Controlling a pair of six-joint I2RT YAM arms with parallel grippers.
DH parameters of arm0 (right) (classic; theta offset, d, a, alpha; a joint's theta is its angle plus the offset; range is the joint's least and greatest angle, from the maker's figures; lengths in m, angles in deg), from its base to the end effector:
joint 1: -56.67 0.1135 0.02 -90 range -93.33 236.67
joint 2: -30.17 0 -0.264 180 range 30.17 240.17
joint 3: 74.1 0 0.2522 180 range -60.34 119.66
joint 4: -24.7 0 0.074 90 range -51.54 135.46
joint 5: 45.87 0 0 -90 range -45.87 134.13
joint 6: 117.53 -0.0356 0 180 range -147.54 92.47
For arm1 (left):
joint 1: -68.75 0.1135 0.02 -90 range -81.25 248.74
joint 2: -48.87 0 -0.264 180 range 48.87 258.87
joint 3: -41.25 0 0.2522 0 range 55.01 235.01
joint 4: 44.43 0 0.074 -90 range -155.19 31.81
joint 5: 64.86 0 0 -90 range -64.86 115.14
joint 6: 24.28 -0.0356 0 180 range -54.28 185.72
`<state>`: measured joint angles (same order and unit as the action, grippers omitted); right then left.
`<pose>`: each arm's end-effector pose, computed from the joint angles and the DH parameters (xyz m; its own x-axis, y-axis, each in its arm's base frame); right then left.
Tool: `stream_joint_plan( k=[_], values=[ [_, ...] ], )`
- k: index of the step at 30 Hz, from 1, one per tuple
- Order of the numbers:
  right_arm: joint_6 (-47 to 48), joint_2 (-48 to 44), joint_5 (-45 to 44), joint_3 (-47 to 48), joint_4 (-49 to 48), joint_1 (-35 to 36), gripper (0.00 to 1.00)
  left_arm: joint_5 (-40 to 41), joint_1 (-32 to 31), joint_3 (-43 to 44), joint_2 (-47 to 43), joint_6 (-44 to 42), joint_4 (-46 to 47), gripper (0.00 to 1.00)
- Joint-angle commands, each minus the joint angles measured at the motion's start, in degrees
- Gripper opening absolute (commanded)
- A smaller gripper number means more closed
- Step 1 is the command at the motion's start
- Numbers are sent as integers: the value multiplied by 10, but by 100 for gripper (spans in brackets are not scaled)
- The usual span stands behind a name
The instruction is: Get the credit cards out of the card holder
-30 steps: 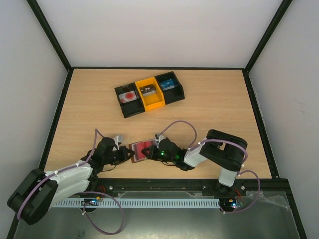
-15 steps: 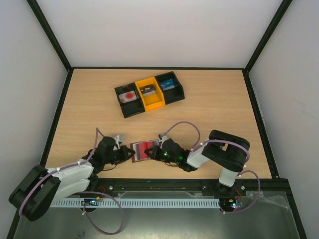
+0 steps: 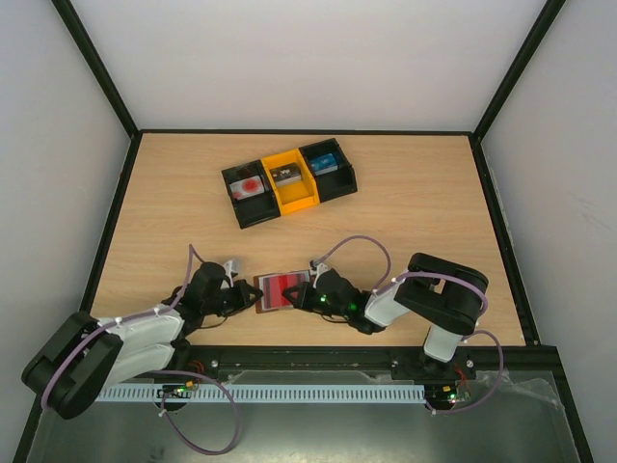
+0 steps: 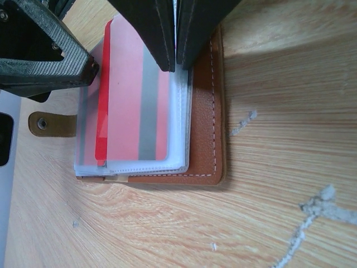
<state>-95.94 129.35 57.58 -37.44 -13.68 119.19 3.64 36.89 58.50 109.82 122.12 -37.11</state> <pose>0.1208 0.2501 0.1060 -0.9628 0.1087 -0.2473 -0.1781 0.4332 0.8835 0.1293 -0.0957 0.1065 -0.8966 -0.3552 -0.2645 -0.0091 0.6119 -0.7909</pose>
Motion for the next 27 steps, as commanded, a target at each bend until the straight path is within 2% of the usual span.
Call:
stream_joint_plan(
  k=[1, 8, 14, 18, 24, 27],
  values=[
    [5, -11, -17, -2, -16, -2, 4, 12, -3, -3, 24, -10, -29, 6],
    [19, -8, -35, 23, 39, -3, 19, 15, -5, -6, 24, -7, -26, 6],
    [31, -7, -49, 38, 71, -3, 22, 16, -6, -6, 30, -7, -22, 6],
    [23, 15, -26, 44, 46, -3, 20, 16, -6, -7, 36, -6, -17, 6],
    [19, 17, -18, 35, 18, -3, 4, 17, -8, -8, 37, -7, -16, 6],
    [18, 2, -33, 19, 9, -3, 2, 20, -8, -8, 41, -8, -17, 6]
  ],
)
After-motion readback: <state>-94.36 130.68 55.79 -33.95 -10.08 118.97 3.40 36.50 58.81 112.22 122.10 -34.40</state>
